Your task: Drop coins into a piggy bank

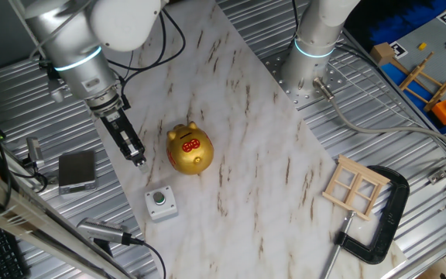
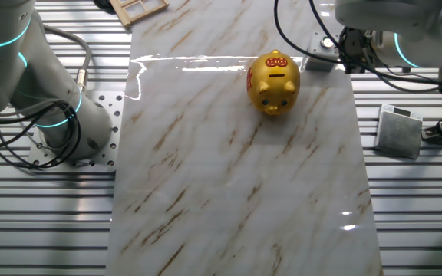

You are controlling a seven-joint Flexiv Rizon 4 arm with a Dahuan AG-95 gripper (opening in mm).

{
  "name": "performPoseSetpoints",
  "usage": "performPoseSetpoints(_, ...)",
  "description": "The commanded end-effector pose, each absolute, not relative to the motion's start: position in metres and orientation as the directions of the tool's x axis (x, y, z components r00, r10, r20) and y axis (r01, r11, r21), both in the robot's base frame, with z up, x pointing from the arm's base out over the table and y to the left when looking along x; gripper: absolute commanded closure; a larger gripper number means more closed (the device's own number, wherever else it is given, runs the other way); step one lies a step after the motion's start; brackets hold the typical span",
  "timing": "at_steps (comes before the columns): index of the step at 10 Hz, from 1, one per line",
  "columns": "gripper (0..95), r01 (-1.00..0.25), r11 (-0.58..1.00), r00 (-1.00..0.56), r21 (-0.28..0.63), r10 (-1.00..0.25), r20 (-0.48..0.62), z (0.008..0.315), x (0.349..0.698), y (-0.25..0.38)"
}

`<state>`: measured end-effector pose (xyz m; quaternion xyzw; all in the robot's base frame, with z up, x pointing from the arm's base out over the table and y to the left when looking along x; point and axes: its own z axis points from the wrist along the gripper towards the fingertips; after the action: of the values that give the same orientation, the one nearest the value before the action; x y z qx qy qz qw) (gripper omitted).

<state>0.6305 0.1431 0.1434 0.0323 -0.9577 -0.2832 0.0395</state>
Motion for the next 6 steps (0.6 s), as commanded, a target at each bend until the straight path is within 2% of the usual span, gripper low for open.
performPoseSetpoints(1, 95.0, -0.066, 0.835, -0.993, 0.545, -0.109, 0.046, 0.143, 0.631, 0.1429)
performPoseSetpoints(6, 95.0, -0.043, 0.834, -0.995, 0.55, -0.086, 0.052, 0.14, 0.6346, 0.1466)
